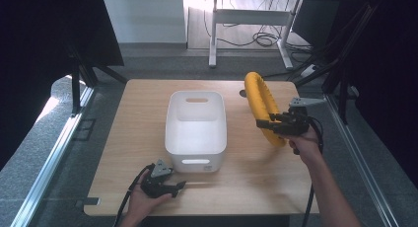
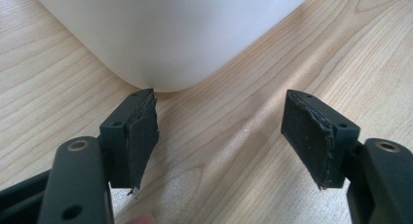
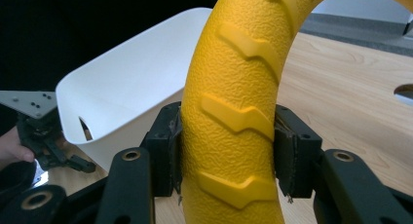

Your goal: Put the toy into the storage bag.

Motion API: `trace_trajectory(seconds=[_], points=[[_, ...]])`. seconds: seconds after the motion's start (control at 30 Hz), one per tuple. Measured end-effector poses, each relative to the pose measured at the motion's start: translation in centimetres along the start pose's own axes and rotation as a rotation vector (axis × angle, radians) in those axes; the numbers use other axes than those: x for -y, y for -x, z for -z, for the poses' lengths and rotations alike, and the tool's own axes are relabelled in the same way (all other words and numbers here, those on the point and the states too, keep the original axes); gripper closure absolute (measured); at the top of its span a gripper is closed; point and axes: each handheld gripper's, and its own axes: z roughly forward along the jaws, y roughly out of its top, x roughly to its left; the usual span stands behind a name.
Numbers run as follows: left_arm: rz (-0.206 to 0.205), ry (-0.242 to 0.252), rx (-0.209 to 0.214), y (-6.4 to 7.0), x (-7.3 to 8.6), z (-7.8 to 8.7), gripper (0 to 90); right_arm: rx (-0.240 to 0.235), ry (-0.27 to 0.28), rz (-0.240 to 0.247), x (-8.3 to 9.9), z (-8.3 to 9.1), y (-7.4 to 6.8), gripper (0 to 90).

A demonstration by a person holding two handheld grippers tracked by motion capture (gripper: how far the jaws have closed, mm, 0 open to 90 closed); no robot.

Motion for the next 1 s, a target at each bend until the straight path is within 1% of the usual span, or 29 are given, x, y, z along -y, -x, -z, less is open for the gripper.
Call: trace_trajectory(seconds=[0.1,0.23,0.27,0.4,0.47,0.5,0.57,0.63,0.67,0.7,0.73,0.77,0.8,0.83,1.0], points=[[0.000,0.000,0.000,0.0,0.0,0.0,29.5,-0.007,0.017,0.006,-0.2,0.2,-0.4,51.7],[-0.002,-0.003,0.000,0.0,0.0,0.0,29.5,-0.024,0.023,0.025,-0.5,0.5,-1.2,51.7],[-0.002,-0.003,0.000,0.0,0.0,0.0,29.6,-0.024,0.023,0.025,-0.5,0.5,-1.2,51.7],[-0.001,-0.002,0.000,0.0,0.0,-0.1,29.5,-0.035,0.042,0.039,-0.7,0.7,-2.1,51.7],[-0.004,-0.002,0.000,0.0,0.0,-0.1,29.5,-0.035,0.043,0.043,-0.7,0.7,-2.2,51.7],[-0.004,-0.003,0.001,0.0,0.0,-0.1,29.5,-0.045,0.052,0.048,-0.8,0.8,-2.6,51.7],[-0.004,-0.003,0.001,0.0,0.0,-0.1,29.5,-0.047,0.055,0.053,-0.9,0.9,-2.7,51.7],[-0.002,0.001,0.001,0.0,0.0,0.0,29.5,-0.055,0.065,0.066,-1.2,1.0,-3.2,51.7],[-0.002,0.001,0.001,0.0,0.0,0.0,29.5,-0.055,0.065,0.066,-1.2,1.0,-3.2,51.7],[0.000,0.003,0.001,-0.1,0.0,0.0,29.5,-0.061,0.070,0.074,-1.4,1.0,-3.6,51.7],[0.000,0.003,0.001,-0.1,0.0,0.0,29.5,-0.061,0.070,0.074,-1.4,1.0,-3.6,51.7],[0.007,0.009,-0.002,-0.1,0.0,0.1,29.5,-0.070,0.075,0.083,-1.6,1.1,-4.0,51.7],[0.007,0.009,-0.002,-0.1,0.0,0.1,29.5,-0.070,0.075,0.083,-1.6,1.1,-4.0,51.7],[0.008,0.011,-0.002,-0.1,0.0,0.1,29.5,-0.078,0.077,0.096,-1.9,1.1,-4.4,51.7],[0.016,0.018,-0.003,-0.1,0.0,0.2,29.5,-0.091,0.090,0.108,-2.3,1.1,-5.1,51.7]])
